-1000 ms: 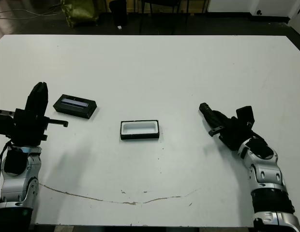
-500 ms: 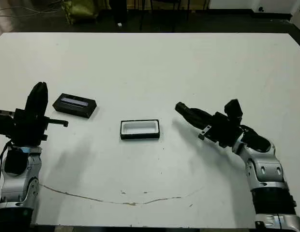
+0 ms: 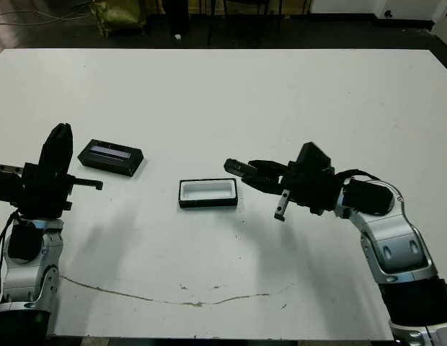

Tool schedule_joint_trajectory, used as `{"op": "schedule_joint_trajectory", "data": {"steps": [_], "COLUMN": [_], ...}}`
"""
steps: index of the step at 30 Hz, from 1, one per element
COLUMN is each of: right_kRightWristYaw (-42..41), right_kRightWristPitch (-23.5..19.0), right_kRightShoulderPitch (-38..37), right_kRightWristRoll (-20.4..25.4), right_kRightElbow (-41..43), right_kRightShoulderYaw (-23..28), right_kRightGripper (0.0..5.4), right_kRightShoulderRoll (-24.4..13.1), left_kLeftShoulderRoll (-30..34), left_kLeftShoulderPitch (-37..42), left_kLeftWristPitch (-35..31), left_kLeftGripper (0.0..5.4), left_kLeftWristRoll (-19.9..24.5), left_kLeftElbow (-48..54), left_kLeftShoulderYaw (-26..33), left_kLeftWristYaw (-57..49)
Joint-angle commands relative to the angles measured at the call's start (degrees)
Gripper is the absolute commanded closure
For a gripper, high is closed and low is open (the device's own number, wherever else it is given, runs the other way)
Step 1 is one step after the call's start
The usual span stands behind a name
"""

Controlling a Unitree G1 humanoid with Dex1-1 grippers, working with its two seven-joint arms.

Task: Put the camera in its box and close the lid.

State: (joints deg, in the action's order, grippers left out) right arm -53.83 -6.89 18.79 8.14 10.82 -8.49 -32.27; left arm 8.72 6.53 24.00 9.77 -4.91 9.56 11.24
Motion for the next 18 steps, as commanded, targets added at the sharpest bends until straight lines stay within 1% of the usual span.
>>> {"op": "schedule_joint_trajectory", "data": {"steps": [1,7,9,11,14,16,18], "right_kRightWristYaw": [0.4,2.6,3.8,5.2,7.3,7.9,7.3], "right_kRightWristPitch": [1.9,4.7,8.8,13.9,18.3,19.3,16.5], "right_kRightShoulderPitch": [0.4,-0.9,-1.7,-2.5,-3.3,-3.4,-3.2], "right_kRightWristRoll": [-2.4,-6.6,-7.9,-8.9,-11.1,-11.7,-10.9], "right_kRightElbow": [2.6,7.9,8.0,7.0,6.6,6.5,7.0], "right_kRightShoulderYaw": [-1.2,-1.6,-1.6,-1.6,-2.0,-2.3,-2.6], "right_kRightGripper": [5.21,5.21,5.21,5.21,5.21,5.21,5.21], "right_kRightShoulderRoll": [-1.5,-2.4,-2.0,-1.3,-1.1,-1.3,-1.3], "left_kLeftShoulderRoll": [-0.3,-0.3,-0.2,-0.3,-0.4,-0.4,-0.4], "left_kLeftShoulderPitch": [-1.3,-1.4,-1.4,-1.4,-1.4,-1.5,-1.5], "left_kLeftWristPitch": [-0.6,-0.2,-0.2,0.1,-0.2,-0.5,-0.4], "left_kLeftGripper": [5.4,5.4,5.4,5.4,5.4,5.4,5.4], "left_kLeftWristRoll": [-0.4,-0.4,-0.4,-0.6,-0.5,-0.5,-0.5], "left_kLeftElbow": [-0.3,-0.4,-0.4,-0.5,-0.4,-0.1,-0.1], "left_kLeftShoulderYaw": [-0.2,-0.2,-0.2,-0.3,-0.3,-0.4,-0.5], "left_kLeftWristYaw": [-0.2,-0.3,-0.3,-0.4,-0.5,-0.6,-0.6]}}
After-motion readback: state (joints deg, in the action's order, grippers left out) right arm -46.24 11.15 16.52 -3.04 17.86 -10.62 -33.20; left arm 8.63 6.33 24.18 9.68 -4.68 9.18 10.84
